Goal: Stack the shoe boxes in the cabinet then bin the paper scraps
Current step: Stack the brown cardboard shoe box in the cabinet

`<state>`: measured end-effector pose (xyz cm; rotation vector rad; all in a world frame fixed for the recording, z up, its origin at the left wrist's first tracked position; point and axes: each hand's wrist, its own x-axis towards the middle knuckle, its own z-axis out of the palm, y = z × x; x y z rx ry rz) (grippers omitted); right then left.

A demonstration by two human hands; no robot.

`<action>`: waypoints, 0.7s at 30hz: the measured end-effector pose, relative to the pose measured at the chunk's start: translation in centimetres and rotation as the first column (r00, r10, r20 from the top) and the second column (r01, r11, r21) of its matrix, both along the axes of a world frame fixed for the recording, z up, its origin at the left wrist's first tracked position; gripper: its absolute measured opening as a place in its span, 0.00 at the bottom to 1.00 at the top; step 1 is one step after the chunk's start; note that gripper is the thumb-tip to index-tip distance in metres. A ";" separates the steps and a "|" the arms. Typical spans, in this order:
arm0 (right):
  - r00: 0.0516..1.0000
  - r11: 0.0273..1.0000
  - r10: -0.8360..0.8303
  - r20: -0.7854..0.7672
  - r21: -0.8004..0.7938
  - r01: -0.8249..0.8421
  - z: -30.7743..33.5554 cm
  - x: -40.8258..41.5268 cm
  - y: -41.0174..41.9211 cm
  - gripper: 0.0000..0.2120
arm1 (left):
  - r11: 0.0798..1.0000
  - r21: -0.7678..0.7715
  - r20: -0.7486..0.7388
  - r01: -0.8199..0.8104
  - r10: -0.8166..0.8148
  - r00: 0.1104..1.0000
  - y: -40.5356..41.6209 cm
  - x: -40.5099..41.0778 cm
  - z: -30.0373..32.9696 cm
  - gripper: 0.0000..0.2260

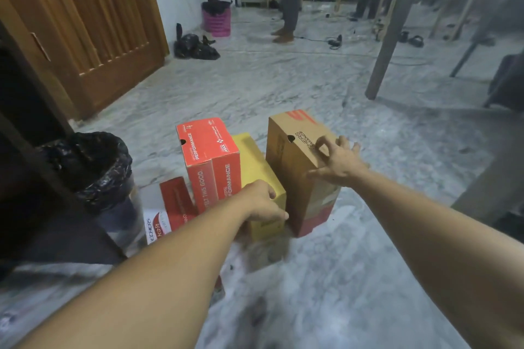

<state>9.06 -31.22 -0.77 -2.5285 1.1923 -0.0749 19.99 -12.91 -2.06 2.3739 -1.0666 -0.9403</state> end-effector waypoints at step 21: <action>0.791 0.738 -0.603 0.105 0.451 0.503 -0.6 -18.6 4.0 0.42 | 0.898 -0.063 -0.490 -0.436 0.353 0.797 2.2 -10.5 -9.3 0.30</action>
